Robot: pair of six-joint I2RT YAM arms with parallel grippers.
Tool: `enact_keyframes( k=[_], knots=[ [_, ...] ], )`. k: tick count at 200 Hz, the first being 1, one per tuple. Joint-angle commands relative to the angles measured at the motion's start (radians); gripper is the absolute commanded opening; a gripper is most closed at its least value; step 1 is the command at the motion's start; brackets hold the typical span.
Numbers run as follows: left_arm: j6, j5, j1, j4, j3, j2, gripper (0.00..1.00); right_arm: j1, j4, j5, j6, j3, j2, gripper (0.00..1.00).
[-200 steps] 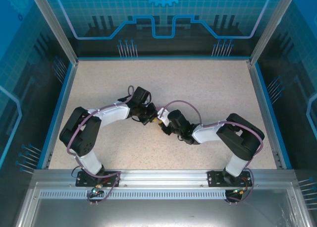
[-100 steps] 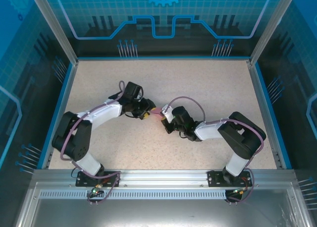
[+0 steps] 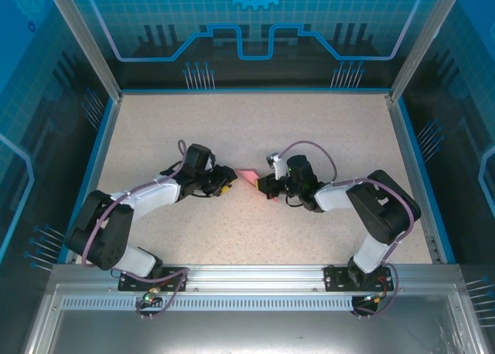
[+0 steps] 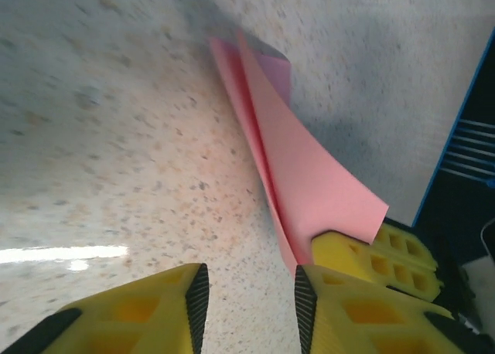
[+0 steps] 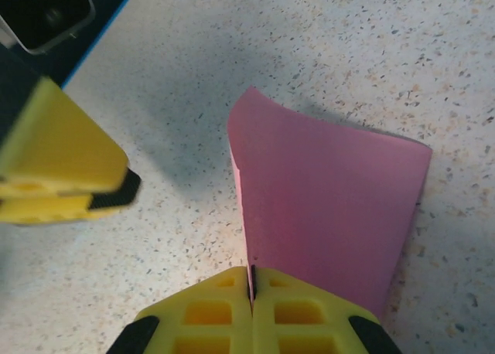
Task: Fold a paper plane with a square sheet of paper (pick it up from the middle)
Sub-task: Fold the wing for the fifth time at the center of the table.
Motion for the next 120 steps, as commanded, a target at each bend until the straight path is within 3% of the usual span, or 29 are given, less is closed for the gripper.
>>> enact_keyframes(
  k=[1,55,120],
  knots=[
    [-0.019,0.065,-0.036,0.191,-0.011,0.068,0.32,-0.018,0.063,-0.09,0.103,-0.018,0.028,0.0],
    [-0.034,0.085,-0.078,0.326,-0.002,0.167,0.23,-0.054,0.051,-0.12,0.183,-0.055,0.062,0.0],
    [-0.025,0.108,-0.094,0.369,0.006,0.234,0.19,-0.115,0.078,-0.286,0.307,-0.036,0.154,0.0]
  ],
)
